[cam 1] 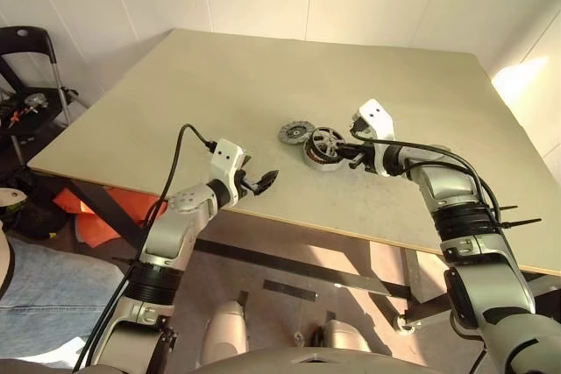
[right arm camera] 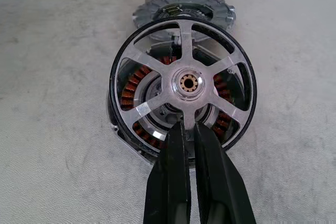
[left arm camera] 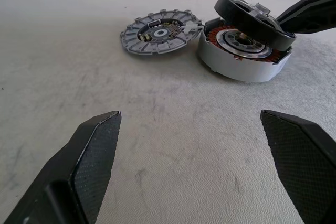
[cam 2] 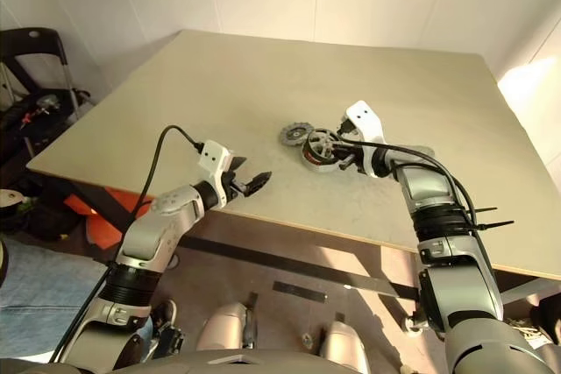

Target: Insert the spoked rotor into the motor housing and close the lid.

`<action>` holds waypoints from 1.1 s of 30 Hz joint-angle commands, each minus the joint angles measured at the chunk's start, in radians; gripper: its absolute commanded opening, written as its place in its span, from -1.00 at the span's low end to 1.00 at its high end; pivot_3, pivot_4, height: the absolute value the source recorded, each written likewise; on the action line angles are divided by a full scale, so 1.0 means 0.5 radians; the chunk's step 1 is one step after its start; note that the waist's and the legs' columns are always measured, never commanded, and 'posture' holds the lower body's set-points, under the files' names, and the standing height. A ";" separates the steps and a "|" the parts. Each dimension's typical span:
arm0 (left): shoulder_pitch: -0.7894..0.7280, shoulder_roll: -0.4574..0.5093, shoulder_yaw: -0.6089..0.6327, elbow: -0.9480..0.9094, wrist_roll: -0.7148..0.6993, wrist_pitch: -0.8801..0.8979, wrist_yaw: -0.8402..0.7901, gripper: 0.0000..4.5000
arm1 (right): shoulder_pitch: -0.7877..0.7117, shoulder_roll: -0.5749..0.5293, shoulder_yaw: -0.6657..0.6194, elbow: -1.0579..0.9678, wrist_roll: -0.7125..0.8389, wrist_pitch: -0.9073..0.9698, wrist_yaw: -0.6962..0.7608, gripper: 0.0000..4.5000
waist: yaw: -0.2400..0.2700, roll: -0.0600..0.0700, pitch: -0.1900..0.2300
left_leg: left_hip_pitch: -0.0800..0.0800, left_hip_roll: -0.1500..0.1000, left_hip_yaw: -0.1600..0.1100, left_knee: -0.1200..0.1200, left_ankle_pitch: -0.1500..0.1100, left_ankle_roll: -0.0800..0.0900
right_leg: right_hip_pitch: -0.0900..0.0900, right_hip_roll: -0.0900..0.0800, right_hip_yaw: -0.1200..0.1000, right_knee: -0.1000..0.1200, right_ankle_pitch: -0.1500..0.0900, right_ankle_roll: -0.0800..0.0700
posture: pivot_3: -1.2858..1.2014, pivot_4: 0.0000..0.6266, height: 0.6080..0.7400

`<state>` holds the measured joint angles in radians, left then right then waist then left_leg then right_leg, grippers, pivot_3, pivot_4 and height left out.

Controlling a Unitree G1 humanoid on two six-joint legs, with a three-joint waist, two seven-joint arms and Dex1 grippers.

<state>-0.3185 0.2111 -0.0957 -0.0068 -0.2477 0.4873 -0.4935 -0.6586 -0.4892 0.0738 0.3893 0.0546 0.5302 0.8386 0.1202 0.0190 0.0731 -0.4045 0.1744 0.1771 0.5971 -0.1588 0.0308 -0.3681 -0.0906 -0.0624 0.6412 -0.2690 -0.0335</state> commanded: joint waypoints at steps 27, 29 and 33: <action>-0.025 0.007 0.005 -0.039 0.025 -0.039 -0.011 1.00 | -0.059 -0.075 0.024 -0.054 -0.039 -0.164 -0.034 -0.08 | 0.003 0.000 0.000 | 0.000 0.000 0.000 0.000 0.000 0.000 | 0.000 0.000 0.000 0.000 0.000 0.000 | 0.03 -1.00 1.00; -0.022 0.009 0.007 -0.041 0.025 -0.037 -0.012 1.00 | -0.099 -0.049 -0.044 -0.075 0.028 -0.118 -0.053 -0.08 | 0.003 0.000 0.000 | 0.000 0.000 0.000 0.000 0.000 0.000 | 0.000 0.000 0.000 0.000 0.000 0.000 | 0.03 -1.00 1.00; -0.020 0.011 0.008 -0.044 0.024 -0.032 -0.014 1.00 | -0.162 0.030 -0.142 -0.052 0.138 -0.051 -0.116 -0.08 | 0.001 0.000 0.000 | 0.001 0.000 0.000 0.000 0.000 0.000 | 0.000 0.000 0.000 0.000 0.000 0.000 | 0.03 -1.00 1.00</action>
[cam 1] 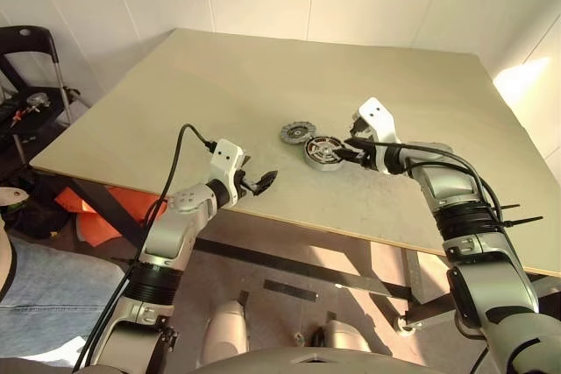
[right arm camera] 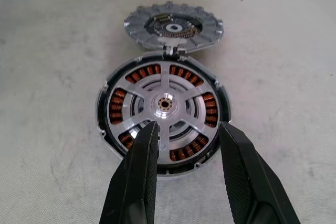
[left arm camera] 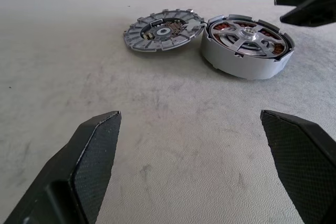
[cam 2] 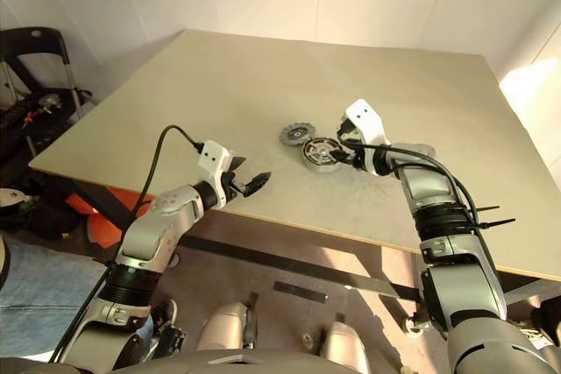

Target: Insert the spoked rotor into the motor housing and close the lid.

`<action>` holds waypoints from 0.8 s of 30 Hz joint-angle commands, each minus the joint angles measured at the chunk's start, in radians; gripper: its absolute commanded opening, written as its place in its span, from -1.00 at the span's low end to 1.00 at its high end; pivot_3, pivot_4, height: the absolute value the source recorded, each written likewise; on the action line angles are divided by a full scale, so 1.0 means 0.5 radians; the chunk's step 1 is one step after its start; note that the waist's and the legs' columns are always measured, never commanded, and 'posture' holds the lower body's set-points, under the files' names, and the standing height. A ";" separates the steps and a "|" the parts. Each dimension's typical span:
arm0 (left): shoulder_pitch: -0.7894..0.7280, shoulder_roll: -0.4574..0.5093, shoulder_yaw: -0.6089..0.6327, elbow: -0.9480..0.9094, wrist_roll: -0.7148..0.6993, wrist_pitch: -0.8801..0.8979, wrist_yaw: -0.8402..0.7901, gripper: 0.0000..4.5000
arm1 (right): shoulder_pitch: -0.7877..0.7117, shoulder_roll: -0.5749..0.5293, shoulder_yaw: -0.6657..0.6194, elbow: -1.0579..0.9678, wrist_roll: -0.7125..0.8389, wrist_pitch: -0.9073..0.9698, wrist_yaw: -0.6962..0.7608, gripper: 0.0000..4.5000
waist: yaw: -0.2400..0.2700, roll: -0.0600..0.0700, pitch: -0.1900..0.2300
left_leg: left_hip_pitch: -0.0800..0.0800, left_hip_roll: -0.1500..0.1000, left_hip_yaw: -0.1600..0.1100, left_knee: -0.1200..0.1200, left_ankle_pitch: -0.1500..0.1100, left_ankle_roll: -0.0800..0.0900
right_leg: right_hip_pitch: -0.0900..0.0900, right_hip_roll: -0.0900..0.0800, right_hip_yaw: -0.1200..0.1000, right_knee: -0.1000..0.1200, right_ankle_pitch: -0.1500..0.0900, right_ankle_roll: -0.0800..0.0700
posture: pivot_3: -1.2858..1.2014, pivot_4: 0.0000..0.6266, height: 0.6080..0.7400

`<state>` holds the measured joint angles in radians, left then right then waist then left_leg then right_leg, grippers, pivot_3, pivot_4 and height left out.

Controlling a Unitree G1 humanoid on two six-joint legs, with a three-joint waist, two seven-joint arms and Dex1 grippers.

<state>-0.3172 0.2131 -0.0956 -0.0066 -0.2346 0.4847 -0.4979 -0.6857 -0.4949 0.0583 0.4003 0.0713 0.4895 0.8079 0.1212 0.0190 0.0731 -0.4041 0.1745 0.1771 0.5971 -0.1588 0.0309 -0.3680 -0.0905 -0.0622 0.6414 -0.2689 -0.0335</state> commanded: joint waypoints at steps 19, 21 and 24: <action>-0.024 0.027 0.021 -0.049 0.007 -0.019 0.003 1.00 | -0.131 0.290 -0.064 0.654 -0.010 -0.269 -0.308 -0.08 | 0.000 -0.001 -0.001 | 0.009 0.000 0.000 -0.001 0.001 -0.002 | 0.008 0.000 0.000 0.000 0.000 0.000 | 0.03 -1.00 1.00; -0.024 0.024 0.020 -0.047 0.008 -0.022 0.005 1.00 | -0.133 0.270 -0.094 0.510 0.067 -0.241 -0.212 -0.08 | 0.000 -0.001 -0.001 | 0.010 0.000 0.000 -0.001 0.001 -0.002 | 0.009 0.000 0.000 0.000 0.000 0.000 | 0.03 -1.00 1.00; -0.027 0.019 0.017 -0.038 0.008 -0.026 0.005 1.00 | -0.132 0.212 -0.098 0.288 0.114 -0.243 -0.082 -0.08 | 0.000 -0.001 -0.001 | 0.007 0.000 0.000 -0.001 0.001 -0.002 | 0.007 0.000 0.000 0.000 0.000 0.000 | 0.03 -1.00 1.00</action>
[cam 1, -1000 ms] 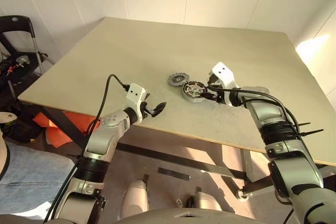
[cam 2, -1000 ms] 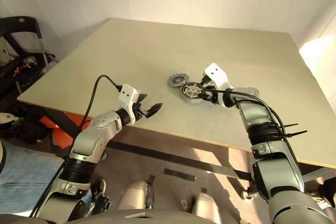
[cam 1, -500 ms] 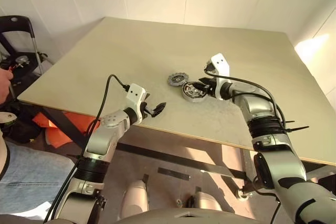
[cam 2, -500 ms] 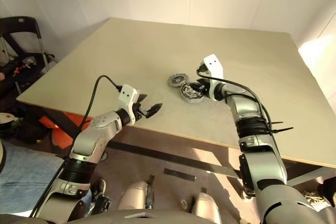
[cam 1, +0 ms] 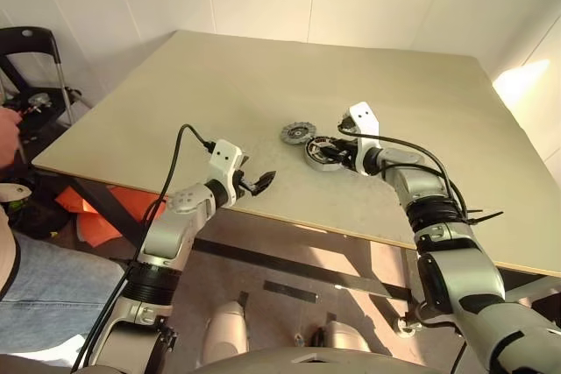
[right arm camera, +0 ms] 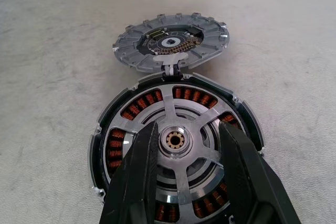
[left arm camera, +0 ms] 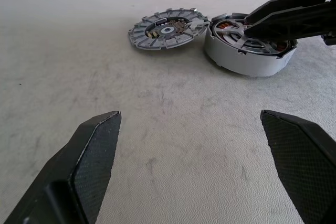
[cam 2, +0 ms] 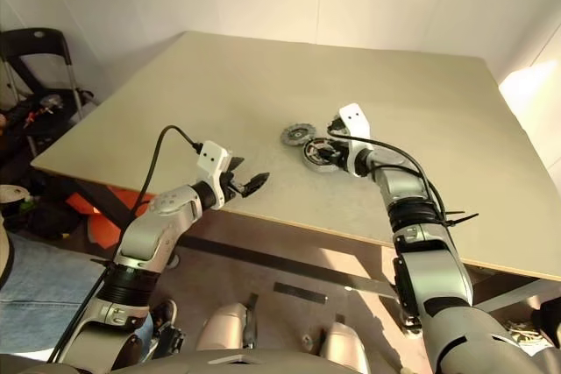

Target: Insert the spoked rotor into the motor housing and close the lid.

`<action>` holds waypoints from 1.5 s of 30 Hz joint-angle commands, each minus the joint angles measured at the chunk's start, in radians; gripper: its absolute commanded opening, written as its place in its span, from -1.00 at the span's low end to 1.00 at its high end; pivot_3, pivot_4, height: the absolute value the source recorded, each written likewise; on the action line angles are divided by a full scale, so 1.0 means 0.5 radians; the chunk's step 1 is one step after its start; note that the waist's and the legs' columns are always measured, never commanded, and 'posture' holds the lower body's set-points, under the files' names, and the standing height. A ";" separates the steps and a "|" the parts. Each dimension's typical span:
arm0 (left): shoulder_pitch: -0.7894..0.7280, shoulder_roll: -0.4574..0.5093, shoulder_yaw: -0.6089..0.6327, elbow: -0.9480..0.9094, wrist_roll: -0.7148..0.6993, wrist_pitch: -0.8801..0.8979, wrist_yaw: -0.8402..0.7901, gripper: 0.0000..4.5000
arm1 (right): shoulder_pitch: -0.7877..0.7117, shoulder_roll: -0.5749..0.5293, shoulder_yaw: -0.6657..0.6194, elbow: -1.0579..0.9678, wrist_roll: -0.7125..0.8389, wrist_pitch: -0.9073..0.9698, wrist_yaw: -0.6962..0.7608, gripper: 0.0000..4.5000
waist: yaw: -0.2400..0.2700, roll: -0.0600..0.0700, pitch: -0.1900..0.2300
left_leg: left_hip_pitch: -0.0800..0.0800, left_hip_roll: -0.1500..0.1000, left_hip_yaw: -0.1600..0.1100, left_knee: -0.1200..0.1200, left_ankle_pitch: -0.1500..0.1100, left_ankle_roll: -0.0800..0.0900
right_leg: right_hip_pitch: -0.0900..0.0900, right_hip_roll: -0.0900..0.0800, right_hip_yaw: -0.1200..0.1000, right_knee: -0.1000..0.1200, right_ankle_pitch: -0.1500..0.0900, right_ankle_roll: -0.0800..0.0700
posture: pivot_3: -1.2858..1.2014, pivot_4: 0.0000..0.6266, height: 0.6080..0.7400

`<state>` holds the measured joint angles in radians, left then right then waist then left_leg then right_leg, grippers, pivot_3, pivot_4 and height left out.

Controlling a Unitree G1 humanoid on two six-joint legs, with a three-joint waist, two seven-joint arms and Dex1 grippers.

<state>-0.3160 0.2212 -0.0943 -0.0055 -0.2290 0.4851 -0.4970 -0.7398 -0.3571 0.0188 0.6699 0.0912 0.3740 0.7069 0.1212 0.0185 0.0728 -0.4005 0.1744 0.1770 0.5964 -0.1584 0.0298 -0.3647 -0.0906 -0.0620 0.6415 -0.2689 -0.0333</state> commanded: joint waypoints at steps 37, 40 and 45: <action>0.060 -0.029 0.011 -0.074 0.057 -0.064 0.067 1.00 | -0.686 -0.379 0.949 0.934 -1.142 -1.654 0.546 -0.08 | -0.058 -0.001 0.001 | -0.014 0.001 0.001 0.006 -0.004 0.007 | -0.012 0.000 0.000 0.000 0.000 -0.001 | 0.03 -1.00 1.00; 0.065 -0.024 0.014 -0.080 0.056 -0.059 0.068 1.00 | -0.699 -0.377 0.945 0.945 -1.156 -1.666 0.509 -0.08 | -0.059 -0.001 0.001 | -0.012 0.002 0.001 0.006 -0.004 0.007 | -0.010 0.001 0.000 0.000 0.000 -0.001 | 0.03 -1.00 1.00; 0.069 -0.025 0.011 -0.087 0.055 -0.051 0.071 1.00 | -0.754 -0.393 0.905 0.949 -1.144 -1.624 0.477 -0.08 | -0.060 -0.001 0.002 | -0.012 0.002 0.001 0.006 -0.003 0.007 | -0.010 0.001 0.000 0.001 0.001 -0.001 | 0.03 -1.00 1.00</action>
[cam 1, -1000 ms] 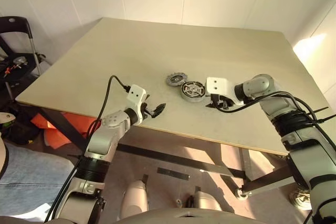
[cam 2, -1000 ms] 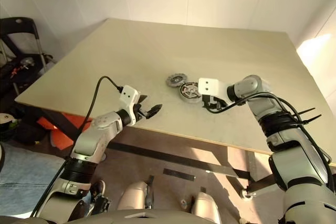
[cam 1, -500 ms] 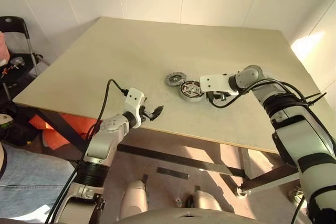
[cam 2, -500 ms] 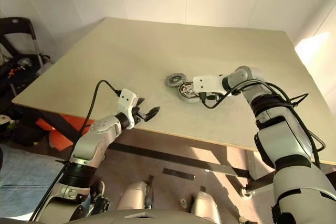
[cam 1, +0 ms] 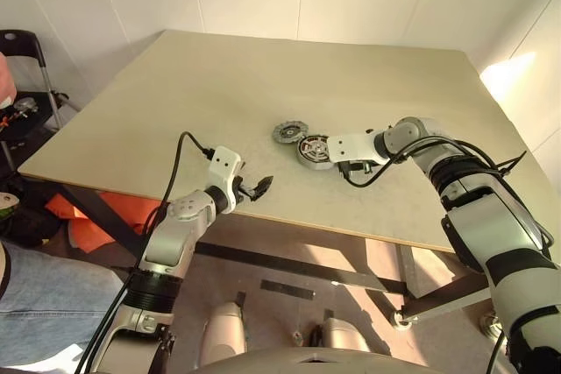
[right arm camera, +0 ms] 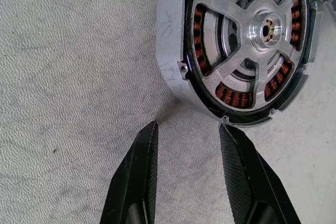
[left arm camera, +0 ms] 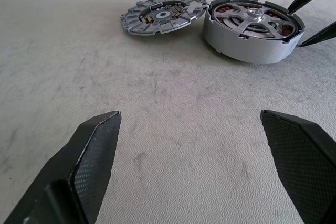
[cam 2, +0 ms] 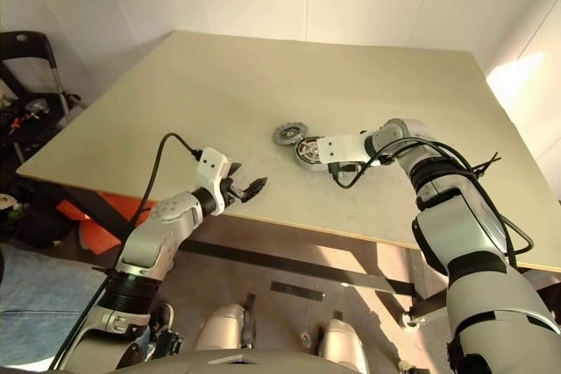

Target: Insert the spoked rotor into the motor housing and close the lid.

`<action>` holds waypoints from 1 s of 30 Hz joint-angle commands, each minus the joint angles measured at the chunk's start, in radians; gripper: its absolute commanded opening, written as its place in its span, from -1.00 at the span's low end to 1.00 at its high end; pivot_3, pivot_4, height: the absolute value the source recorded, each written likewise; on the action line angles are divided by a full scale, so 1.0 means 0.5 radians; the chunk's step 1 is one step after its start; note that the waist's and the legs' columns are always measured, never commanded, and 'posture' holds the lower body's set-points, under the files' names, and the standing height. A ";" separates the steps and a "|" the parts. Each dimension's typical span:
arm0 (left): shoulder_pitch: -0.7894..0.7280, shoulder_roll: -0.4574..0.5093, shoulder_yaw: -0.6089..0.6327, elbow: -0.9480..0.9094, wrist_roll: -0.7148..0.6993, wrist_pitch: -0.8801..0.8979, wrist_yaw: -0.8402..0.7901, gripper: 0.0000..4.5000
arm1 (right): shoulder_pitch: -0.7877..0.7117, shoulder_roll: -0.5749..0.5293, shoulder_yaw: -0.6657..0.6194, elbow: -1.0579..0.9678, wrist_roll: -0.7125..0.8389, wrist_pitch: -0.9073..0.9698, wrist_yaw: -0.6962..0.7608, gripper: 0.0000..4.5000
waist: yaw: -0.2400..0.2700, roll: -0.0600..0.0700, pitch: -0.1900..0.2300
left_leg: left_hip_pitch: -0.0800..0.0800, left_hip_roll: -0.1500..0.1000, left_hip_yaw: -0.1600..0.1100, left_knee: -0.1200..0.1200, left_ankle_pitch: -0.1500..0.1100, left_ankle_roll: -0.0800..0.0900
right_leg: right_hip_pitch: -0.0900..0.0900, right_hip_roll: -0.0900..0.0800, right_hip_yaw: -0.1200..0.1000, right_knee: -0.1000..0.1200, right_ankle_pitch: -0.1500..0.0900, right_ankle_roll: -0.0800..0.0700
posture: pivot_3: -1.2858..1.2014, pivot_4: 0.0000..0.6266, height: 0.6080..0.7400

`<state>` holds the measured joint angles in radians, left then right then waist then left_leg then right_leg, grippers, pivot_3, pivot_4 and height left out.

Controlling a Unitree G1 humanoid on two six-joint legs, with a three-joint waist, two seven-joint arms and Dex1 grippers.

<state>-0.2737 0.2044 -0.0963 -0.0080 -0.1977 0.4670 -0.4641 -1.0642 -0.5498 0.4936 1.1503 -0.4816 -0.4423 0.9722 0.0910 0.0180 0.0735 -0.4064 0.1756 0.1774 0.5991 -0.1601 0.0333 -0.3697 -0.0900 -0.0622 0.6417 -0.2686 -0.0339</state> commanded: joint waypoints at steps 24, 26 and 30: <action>-0.013 0.016 0.011 -0.073 -0.007 -0.015 0.001 1.00 | -0.103 -0.025 -0.019 -0.116 -0.053 -0.069 -0.021 -0.08 | 0.003 0.000 0.000 | -0.003 0.000 0.000 0.000 0.000 0.000 | -0.003 0.000 0.000 -0.001 0.000 0.000 | 0.03 -1.00 1.00; -0.011 0.014 0.012 -0.075 -0.006 -0.014 0.005 1.00 | -0.096 -0.025 0.007 -0.105 -0.082 -0.091 -0.025 -0.08 | 0.003 0.000 0.000 | -0.003 0.000 0.000 0.000 0.000 0.000 | -0.002 0.000 0.000 -0.001 0.000 0.000 | 0.03 -1.00 1.00; 0.009 0.012 0.020 -0.091 -0.010 -0.013 0.017 1.00 | -0.090 -0.066 0.000 -0.128 -0.080 -0.136 0.022 -0.08 | 0.003 0.000 0.000 | -0.003 0.000 0.000 0.000 0.000 0.000 | -0.002 0.000 0.000 -0.001 0.000 0.000 | 0.03 -1.00 1.00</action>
<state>-0.2684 0.2083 -0.0961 -0.0101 -0.1976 0.4677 -0.4588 -1.1135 -0.5688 0.4866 1.1078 -0.5191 -0.4910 0.9601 0.0927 0.0181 0.0736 -0.4080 0.1754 0.1775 0.5991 -0.1602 0.0333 -0.3708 -0.0901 -0.0622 0.6414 -0.2687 -0.0340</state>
